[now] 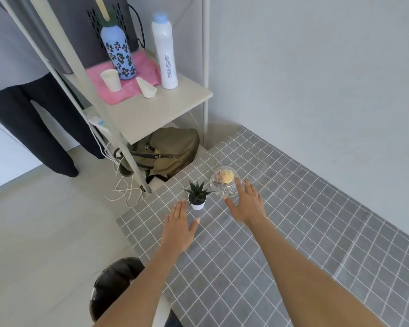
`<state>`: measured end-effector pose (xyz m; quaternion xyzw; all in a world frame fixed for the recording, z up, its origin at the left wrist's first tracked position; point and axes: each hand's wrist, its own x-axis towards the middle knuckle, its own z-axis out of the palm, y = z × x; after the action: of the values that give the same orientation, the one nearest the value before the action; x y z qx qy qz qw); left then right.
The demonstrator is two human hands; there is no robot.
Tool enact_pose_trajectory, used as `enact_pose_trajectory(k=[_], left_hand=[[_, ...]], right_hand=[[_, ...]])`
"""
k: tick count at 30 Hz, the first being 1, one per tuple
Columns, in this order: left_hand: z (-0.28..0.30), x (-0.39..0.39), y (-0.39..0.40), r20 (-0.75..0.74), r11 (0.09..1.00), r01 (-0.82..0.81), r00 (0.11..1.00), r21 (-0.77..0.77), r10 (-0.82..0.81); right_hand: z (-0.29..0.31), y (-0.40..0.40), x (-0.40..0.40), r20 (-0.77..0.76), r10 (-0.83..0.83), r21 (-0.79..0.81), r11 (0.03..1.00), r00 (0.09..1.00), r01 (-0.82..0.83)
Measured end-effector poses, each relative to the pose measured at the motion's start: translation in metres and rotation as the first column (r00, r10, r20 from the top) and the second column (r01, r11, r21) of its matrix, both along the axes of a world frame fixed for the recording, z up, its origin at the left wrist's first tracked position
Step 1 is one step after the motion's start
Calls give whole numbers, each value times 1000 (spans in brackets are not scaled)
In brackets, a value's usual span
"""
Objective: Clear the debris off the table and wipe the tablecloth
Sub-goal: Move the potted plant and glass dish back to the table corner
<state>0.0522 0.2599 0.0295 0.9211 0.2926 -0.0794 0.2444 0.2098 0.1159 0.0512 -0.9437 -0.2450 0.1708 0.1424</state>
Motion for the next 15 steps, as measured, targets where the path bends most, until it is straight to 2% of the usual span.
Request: enact_pose_trajectory(k=[7,11,15], left_hand=[[-21,16,-5,253,972,-150,948,-182,193],[-31,28,-3,382,934,-160,880,-319,282],[-40,34,-3,430,888,-190,820,-419,378]], right_hand=[[-35,24,12,-53,-58,202,977,997,68],[-49,37,16,-62,-135,338,930,989,148],[-63,44,20,1,-168,434,888,986,151]])
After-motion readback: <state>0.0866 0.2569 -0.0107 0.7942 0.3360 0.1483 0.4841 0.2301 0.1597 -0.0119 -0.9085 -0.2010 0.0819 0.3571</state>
